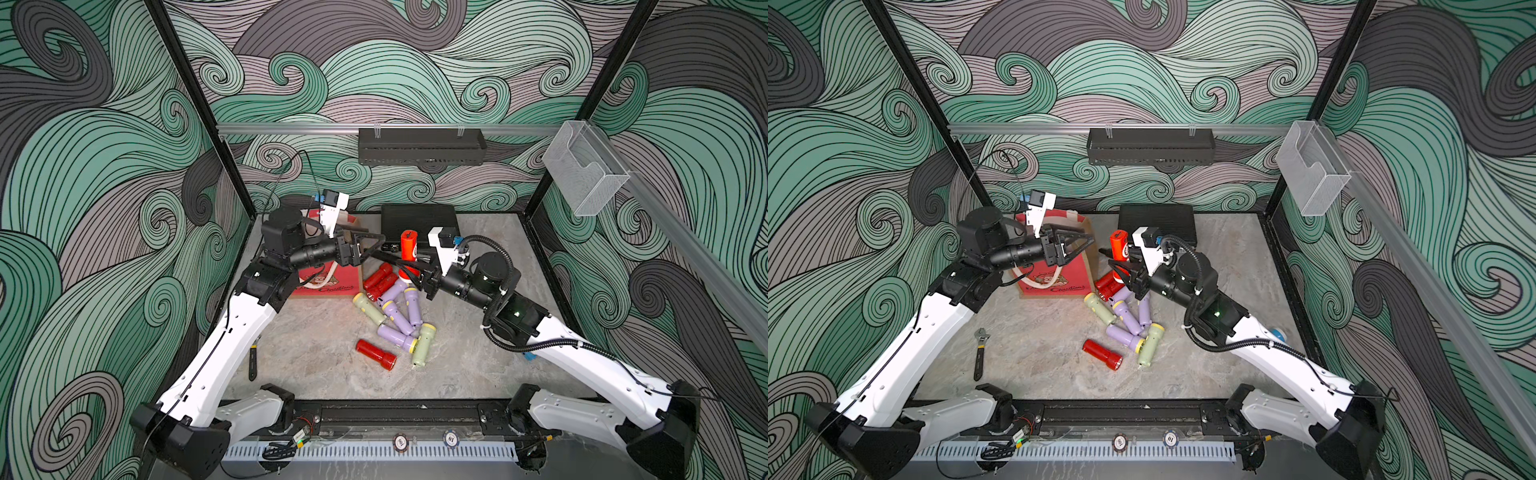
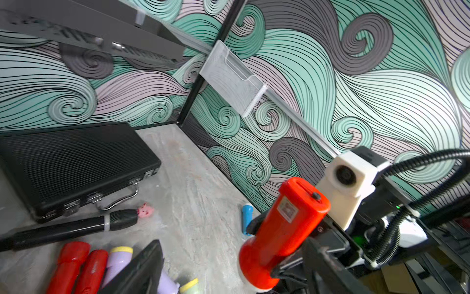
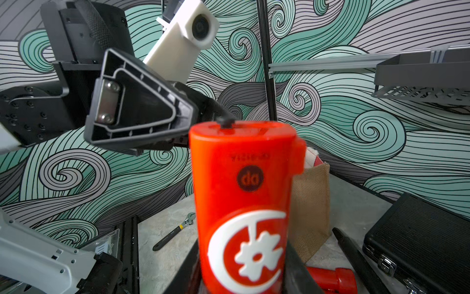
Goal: Put the flashlights into the tote bags
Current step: Pick up the flashlight from the center of the board.
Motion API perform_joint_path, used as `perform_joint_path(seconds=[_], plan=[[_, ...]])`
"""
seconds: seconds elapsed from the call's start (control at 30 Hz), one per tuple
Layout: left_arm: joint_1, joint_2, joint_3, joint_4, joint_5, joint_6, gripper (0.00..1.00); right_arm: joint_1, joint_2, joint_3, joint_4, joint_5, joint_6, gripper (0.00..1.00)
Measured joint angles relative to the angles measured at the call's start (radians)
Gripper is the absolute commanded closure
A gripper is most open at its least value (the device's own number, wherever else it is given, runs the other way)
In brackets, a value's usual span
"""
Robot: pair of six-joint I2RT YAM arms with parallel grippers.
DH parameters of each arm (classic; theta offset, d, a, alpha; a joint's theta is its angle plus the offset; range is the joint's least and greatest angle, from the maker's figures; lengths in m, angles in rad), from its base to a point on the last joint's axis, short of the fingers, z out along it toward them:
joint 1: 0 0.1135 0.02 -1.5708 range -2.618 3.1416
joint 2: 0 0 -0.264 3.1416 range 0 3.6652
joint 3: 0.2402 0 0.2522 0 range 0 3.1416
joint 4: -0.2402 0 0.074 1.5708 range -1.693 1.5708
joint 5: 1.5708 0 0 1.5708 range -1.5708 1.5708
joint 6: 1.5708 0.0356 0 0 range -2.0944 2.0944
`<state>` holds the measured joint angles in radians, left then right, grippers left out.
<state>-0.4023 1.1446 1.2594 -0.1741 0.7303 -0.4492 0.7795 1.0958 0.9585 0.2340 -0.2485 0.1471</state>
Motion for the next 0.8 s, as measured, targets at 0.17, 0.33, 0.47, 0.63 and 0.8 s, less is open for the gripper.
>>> perform_joint_path(seconds=[0.17, 0.33, 0.47, 0.63, 0.8], plan=[[-0.099, 0.034, 0.008, 0.039, -0.013, 0.034, 0.18, 0.0, 0.0, -0.001, 0.002, 0.01, 0.0, 1.0], [-0.164, 0.104, 0.042, 0.037, -0.04, 0.082, 0.26, 0.0, -0.003, -0.002, -0.002, 0.014, 0.0, 1.0], [-0.203, 0.144, 0.071, 0.032, -0.059, 0.111, 0.34, 0.0, -0.007, -0.002, -0.015, 0.025, -0.001, 1.0], [-0.23, 0.162, 0.092, 0.032, -0.077, 0.129, 0.47, 0.0, -0.007, -0.002, -0.024, 0.031, -0.001, 1.0], [-0.237, 0.171, 0.105, 0.03, -0.094, 0.164, 0.68, 0.0, -0.007, -0.004, -0.029, 0.04, 0.01, 1.0]])
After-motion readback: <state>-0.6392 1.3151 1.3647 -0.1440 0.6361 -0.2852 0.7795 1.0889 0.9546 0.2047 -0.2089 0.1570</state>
